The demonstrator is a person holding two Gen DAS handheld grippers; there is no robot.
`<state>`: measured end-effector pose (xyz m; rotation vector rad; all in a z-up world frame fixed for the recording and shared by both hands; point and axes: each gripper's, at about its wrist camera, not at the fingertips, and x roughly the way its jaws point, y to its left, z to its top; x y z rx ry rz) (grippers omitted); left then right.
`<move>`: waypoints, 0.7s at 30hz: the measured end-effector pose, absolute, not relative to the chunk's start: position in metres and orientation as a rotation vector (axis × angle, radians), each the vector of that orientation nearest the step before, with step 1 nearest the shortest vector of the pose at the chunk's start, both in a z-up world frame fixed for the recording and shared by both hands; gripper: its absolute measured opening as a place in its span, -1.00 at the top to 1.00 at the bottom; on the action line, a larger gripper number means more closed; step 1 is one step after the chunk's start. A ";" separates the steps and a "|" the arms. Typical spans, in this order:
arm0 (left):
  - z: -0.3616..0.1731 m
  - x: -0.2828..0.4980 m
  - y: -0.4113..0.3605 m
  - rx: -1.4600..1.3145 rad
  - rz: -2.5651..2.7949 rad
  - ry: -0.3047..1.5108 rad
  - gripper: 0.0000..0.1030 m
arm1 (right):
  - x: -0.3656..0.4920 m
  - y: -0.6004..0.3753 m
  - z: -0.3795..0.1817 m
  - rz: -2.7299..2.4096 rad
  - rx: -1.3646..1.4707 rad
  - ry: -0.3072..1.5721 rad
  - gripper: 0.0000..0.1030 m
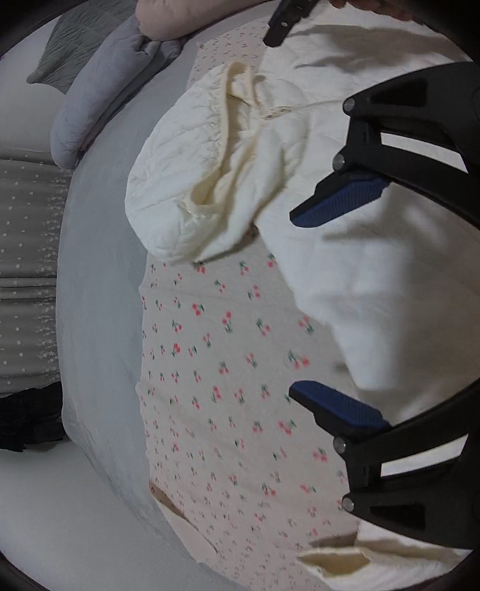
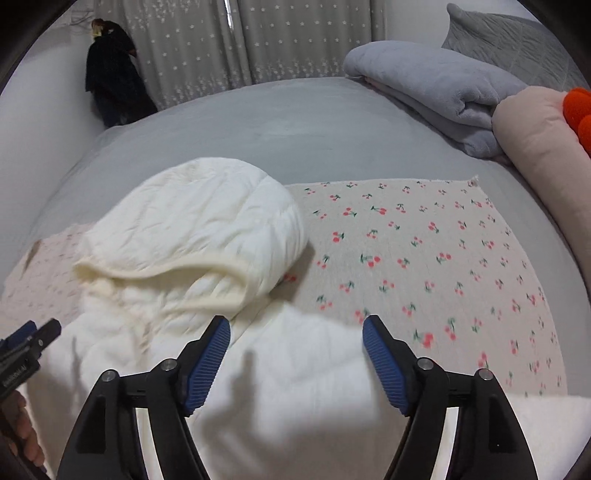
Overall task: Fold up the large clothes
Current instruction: 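Move the left gripper to the other sleeve cuff and grasp it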
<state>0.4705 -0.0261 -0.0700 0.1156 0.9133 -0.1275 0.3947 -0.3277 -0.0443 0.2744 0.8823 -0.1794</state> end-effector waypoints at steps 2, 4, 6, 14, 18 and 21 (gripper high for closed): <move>-0.063 0.449 -0.002 0.175 -0.092 0.909 -0.71 | 0.373 -0.318 -0.036 -0.145 0.266 0.886 -0.59; -0.059 0.430 0.026 0.247 -0.029 0.900 -0.74 | 0.353 -0.309 -0.029 -0.126 0.243 0.893 -0.60; -0.055 0.411 0.056 0.308 0.031 0.887 -0.74 | 0.334 -0.302 -0.023 -0.102 0.216 0.902 -0.60; -0.055 0.376 0.182 0.272 0.223 0.938 -0.74 | 0.267 -0.288 -0.008 -0.048 0.180 0.899 -0.61; -0.076 0.377 0.214 0.243 0.277 0.994 -0.64 | 0.246 -0.284 -0.007 -0.050 0.185 0.909 -0.62; -0.087 0.379 0.233 0.212 0.316 1.003 0.34 | 0.237 -0.283 -0.012 -0.050 0.215 0.926 -0.62</move>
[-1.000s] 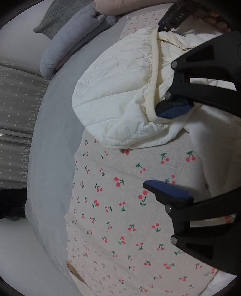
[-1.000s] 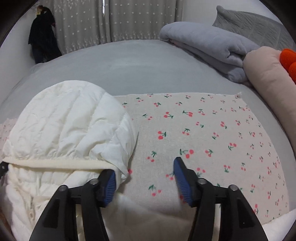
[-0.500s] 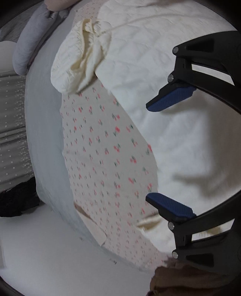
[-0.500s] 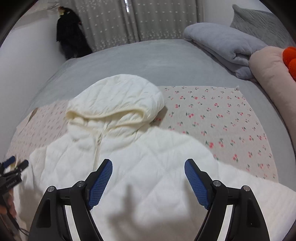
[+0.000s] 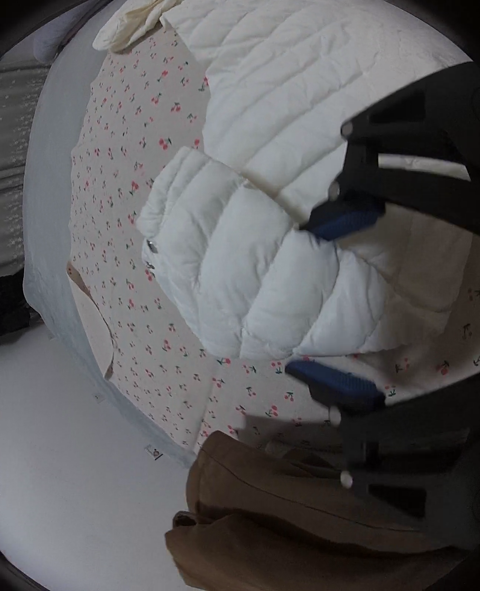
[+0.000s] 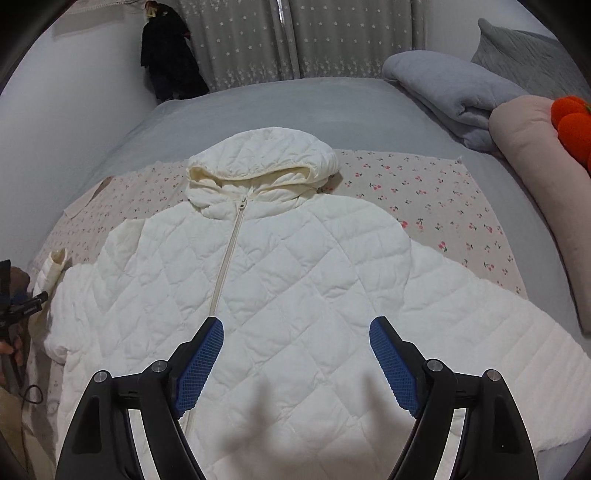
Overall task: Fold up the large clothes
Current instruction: 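Move the left gripper to the other sleeve cuff and grasp it, then lift and fold the sleeve across the jacket body, open the left gripper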
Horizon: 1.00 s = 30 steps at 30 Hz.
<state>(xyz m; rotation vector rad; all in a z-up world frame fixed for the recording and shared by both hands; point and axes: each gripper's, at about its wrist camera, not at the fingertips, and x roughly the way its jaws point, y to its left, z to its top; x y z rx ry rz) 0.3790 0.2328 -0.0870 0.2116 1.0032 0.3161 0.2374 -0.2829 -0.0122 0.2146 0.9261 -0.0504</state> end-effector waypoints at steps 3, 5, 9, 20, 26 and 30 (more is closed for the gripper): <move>-0.075 0.370 0.253 0.056 0.372 0.933 0.84 | 0.229 -0.280 -0.019 -0.044 0.241 0.948 -0.62; -0.052 0.351 0.265 -0.094 0.338 0.836 0.86 | 0.222 -0.277 -0.021 -0.029 0.248 0.957 -0.62; 0.000 0.321 0.251 -0.177 0.231 0.649 0.87 | 0.212 -0.274 -0.022 -0.023 0.248 0.961 -0.62; 0.100 0.286 0.108 -0.256 -0.243 0.448 0.87 | 0.199 -0.279 -0.012 0.018 0.382 0.925 -0.62; 0.081 0.285 0.006 -0.272 -0.469 0.532 0.86 | 0.191 -0.296 -0.010 0.038 0.501 0.882 -0.62; 0.046 0.282 -0.047 -0.267 -0.572 0.636 0.85 | 0.185 -0.318 -0.012 0.021 0.598 0.853 -0.62</move>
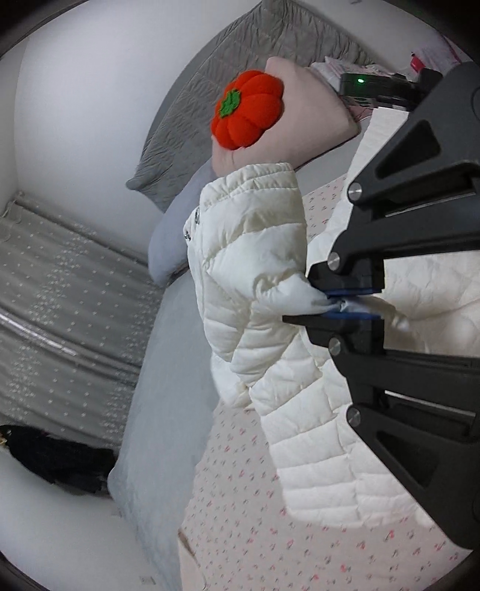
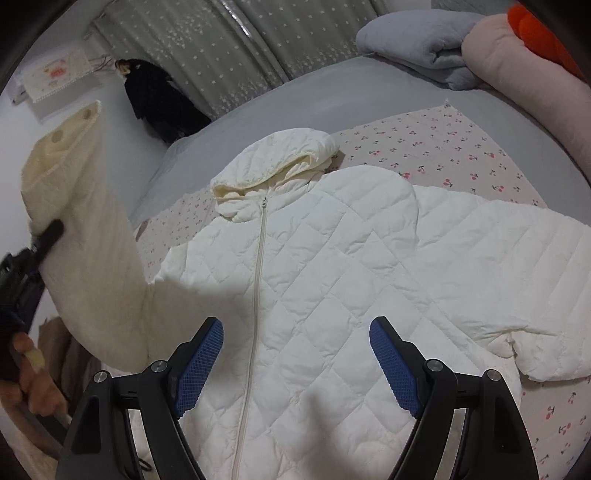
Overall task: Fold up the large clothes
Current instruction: 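Lift and fold the sleeve across the jacket body, open the left gripper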
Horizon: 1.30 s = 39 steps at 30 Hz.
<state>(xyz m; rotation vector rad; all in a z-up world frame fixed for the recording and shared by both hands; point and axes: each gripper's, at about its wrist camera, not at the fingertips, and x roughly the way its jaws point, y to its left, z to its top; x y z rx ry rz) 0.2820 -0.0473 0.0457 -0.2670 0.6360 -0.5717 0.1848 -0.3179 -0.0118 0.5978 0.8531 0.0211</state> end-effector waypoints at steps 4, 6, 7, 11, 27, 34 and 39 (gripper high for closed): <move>0.000 0.279 -0.086 -0.259 -0.637 0.760 0.85 | 0.179 -0.343 -0.016 -0.018 0.676 0.836 -0.62; -0.025 0.277 -0.107 -0.199 -0.666 0.858 0.81 | 0.176 -0.353 -0.018 -0.039 0.708 0.831 -0.62; -0.039 0.276 -0.118 -0.149 -0.666 0.922 0.70 | 0.175 -0.357 -0.020 -0.043 0.722 0.832 -0.62; -0.057 0.263 -0.119 -0.056 -0.681 1.025 0.23 | 0.174 -0.365 -0.024 -0.029 0.763 0.838 -0.62; -0.113 0.293 0.050 -0.088 -0.282 1.030 0.73 | 0.211 -0.298 -0.081 0.026 0.563 0.995 0.77; -0.127 0.282 0.062 -0.103 -0.258 0.999 0.87 | 0.212 -0.279 -0.105 -0.047 0.394 1.067 0.88; -0.099 0.273 0.057 -0.129 -0.240 1.011 0.19 | 0.201 -0.282 -0.082 -0.042 0.393 1.052 0.59</move>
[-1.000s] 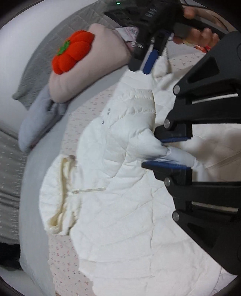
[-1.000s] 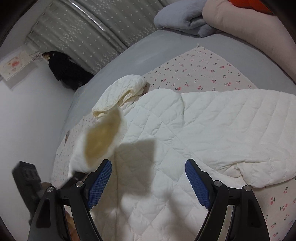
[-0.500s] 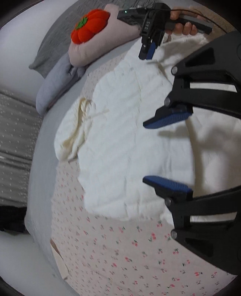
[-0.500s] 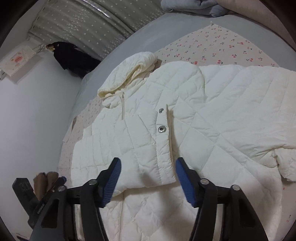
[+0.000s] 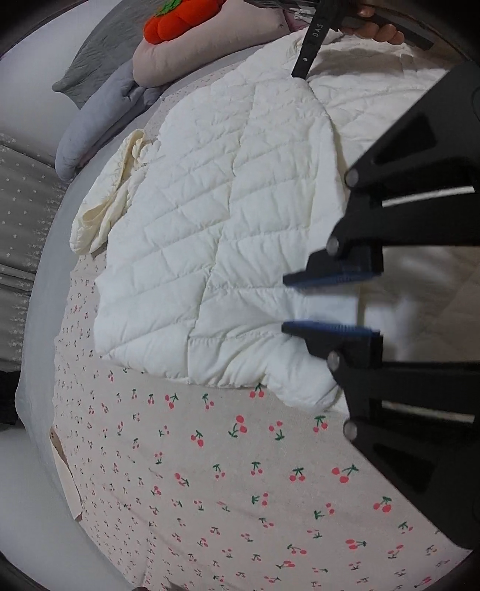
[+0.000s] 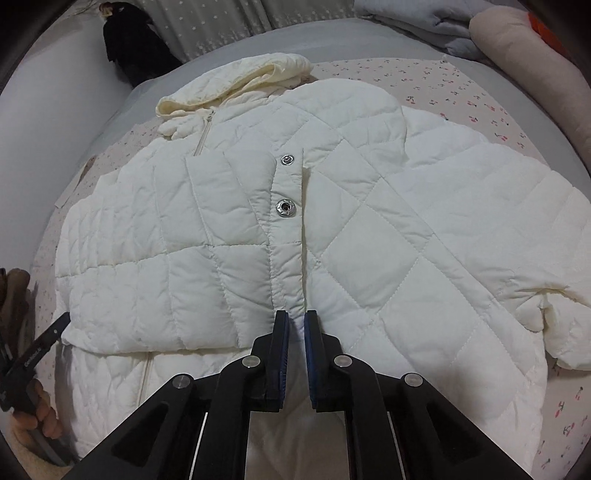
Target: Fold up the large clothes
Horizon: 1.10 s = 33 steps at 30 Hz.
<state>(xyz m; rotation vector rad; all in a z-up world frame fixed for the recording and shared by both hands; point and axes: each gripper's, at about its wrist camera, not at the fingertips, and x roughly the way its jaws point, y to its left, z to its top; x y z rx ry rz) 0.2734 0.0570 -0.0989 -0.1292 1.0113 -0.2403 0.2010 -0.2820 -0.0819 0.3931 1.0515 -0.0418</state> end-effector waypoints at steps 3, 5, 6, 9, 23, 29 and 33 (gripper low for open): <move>-0.072 0.262 0.051 -0.114 -0.196 0.944 -0.53 | 0.181 -0.299 -0.058 -0.068 0.439 0.975 -0.16; -0.056 0.252 0.043 -0.089 -0.181 0.908 -0.55 | 0.165 -0.316 -0.046 -0.095 0.475 0.934 -0.41; -0.049 0.249 0.039 -0.083 -0.175 0.905 -0.61 | 0.157 -0.326 -0.041 -0.107 0.495 0.921 -0.43; -0.035 0.238 0.027 -0.089 -0.150 0.909 -0.69 | 0.135 -0.354 -0.035 -0.166 0.538 0.892 -0.55; -0.056 0.211 -0.029 -0.189 -0.244 0.853 -0.98 | 0.025 -0.505 -0.086 -0.573 0.834 0.864 -0.62; -0.070 0.225 -0.026 -0.242 -0.192 0.870 -0.98 | -0.001 -0.564 -0.114 -0.785 0.924 0.816 -0.61; -0.077 0.234 -0.021 -0.284 -0.186 0.890 -0.98 | -0.003 -0.582 -0.126 -0.826 0.960 0.751 -0.50</move>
